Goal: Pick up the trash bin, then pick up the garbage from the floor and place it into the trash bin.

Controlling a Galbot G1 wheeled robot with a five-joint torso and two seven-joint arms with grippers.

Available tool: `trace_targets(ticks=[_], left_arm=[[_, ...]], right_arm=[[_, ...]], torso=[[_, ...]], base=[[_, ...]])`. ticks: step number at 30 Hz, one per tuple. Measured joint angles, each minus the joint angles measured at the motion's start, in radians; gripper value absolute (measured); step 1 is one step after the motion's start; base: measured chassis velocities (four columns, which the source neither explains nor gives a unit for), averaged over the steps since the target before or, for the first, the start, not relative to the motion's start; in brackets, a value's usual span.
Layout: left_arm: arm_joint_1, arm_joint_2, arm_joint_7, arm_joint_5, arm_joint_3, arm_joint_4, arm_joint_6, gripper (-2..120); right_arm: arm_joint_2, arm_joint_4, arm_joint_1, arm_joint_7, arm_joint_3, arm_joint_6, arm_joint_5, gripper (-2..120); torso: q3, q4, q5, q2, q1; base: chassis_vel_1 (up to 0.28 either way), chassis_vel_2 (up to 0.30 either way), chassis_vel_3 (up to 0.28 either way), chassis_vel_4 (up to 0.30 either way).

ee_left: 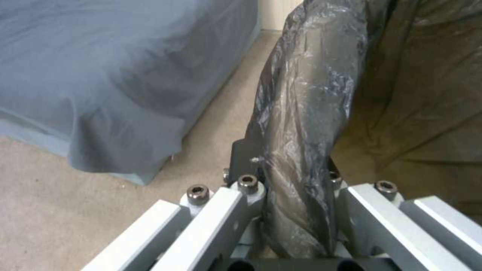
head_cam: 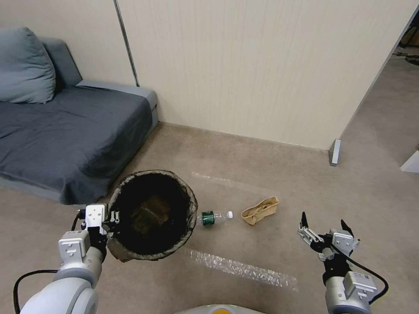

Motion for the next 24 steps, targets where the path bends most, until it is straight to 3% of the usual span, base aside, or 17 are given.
trace_targets(ticks=[7, 12, 15, 24], left_arm=[[0.001, 0.003, -0.001, -0.010, -0.004, -0.010, 0.002, 3], [0.000, 0.010, -0.001, -0.013, -0.005, -0.013, 0.003, 3], [-0.013, 0.035, -0.004, -0.032, -0.002, -0.013, 0.003, 3], [0.003, 0.065, -0.007, -0.062, -0.004, -0.015, -0.010, 3]], right_arm=[[0.000, -0.015, 0.063, 0.007, 0.007, -0.061, 0.038, 100], [0.000, -0.036, 0.161, 0.012, 0.015, -0.156, 0.107, 100], [-0.022, -0.065, 0.256, 0.044, 0.015, -0.243, 0.212, 100], [-0.111, -0.185, 0.403, 0.112, -0.024, -0.327, 0.436, 100]], torso=[[0.000, -0.0001, 0.0000, 0.000, 0.000], [0.000, 0.0000, 0.0001, 0.000, 0.000], [0.000, 0.0000, 0.0000, 0.000, 0.000], [0.000, 0.0003, 0.0001, 0.000, 0.000]], base=[[0.000, 0.000, 0.000, 0.000], [0.000, 0.000, 0.000, 0.000], [0.000, 0.000, 0.000, 0.000], [0.000, 0.000, 0.000, 0.000]])
